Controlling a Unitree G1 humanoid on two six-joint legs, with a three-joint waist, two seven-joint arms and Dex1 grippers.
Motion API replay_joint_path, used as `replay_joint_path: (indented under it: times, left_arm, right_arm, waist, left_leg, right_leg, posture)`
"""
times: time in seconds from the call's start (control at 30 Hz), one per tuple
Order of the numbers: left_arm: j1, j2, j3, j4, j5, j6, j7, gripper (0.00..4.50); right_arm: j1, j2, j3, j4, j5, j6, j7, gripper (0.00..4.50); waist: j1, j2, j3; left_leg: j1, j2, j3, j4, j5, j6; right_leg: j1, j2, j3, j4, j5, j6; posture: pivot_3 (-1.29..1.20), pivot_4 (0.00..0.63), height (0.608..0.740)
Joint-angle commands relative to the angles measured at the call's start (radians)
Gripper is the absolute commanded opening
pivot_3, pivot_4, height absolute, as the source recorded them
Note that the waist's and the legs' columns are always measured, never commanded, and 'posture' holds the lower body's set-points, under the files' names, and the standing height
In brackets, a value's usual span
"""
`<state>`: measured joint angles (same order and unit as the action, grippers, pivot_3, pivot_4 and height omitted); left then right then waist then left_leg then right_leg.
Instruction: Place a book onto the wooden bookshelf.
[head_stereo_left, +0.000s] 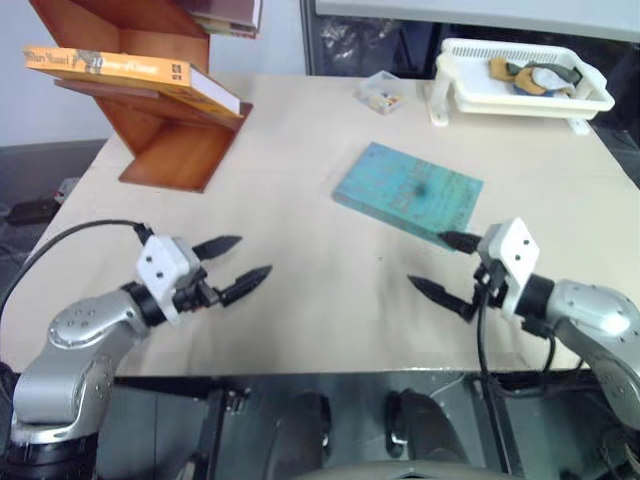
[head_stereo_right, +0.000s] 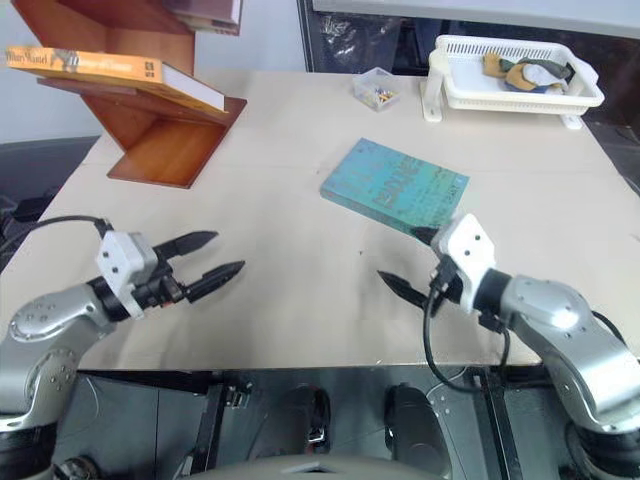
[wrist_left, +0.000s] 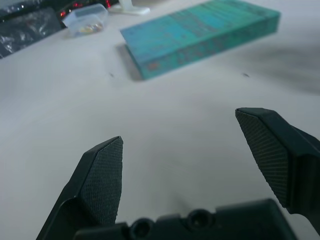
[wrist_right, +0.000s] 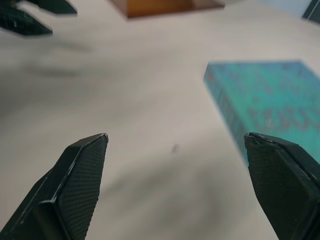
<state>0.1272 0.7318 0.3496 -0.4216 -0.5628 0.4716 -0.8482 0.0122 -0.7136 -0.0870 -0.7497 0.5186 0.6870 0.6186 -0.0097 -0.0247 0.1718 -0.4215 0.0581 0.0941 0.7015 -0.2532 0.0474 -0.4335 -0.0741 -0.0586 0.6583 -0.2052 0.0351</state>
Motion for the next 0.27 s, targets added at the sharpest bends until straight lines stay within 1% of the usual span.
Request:
replay_joint_path:
  times: [0.03,0.13,0.27]
  left_arm:
    - [0.021,0.025,0.076,-0.010,-0.028,-0.001,-0.014,4.18]
    - [0.049,0.032,0.111,0.003,-0.047,0.006,-0.034,4.18]
    - [0.075,0.036,0.124,0.015,-0.038,-0.011,-0.051,4.18]
  right_arm:
    - [0.108,-0.020,-0.119,-0.036,-0.014,-0.049,0.014,4.50]
    - [0.182,-0.039,-0.175,-0.030,-0.028,-0.075,0.032,4.50]
    - [0.209,-0.049,-0.207,-0.022,-0.029,-0.078,0.041,4.50]
  waist:
    - [0.003,0.000,0.000]
    - [0.003,0.001,0.000]
    - [0.001,0.002,-0.001]
  left_leg:
    - [0.004,0.000,0.000,0.000,-0.001,-0.001]
    - [0.005,0.000,0.000,0.000,-0.001,-0.001]
    - [0.004,-0.001,0.003,-0.002,-0.001,0.000]
  right_leg:
    - [0.004,-0.001,0.000,0.000,0.000,0.000]
    - [0.004,-0.004,0.000,0.000,0.000,0.000]
    - [0.003,-0.005,0.001,-0.002,-0.001,0.000]
  posture:
    - [0.00,0.150,0.740]
    - [0.00,0.150,0.740]
    - [0.00,0.150,0.740]
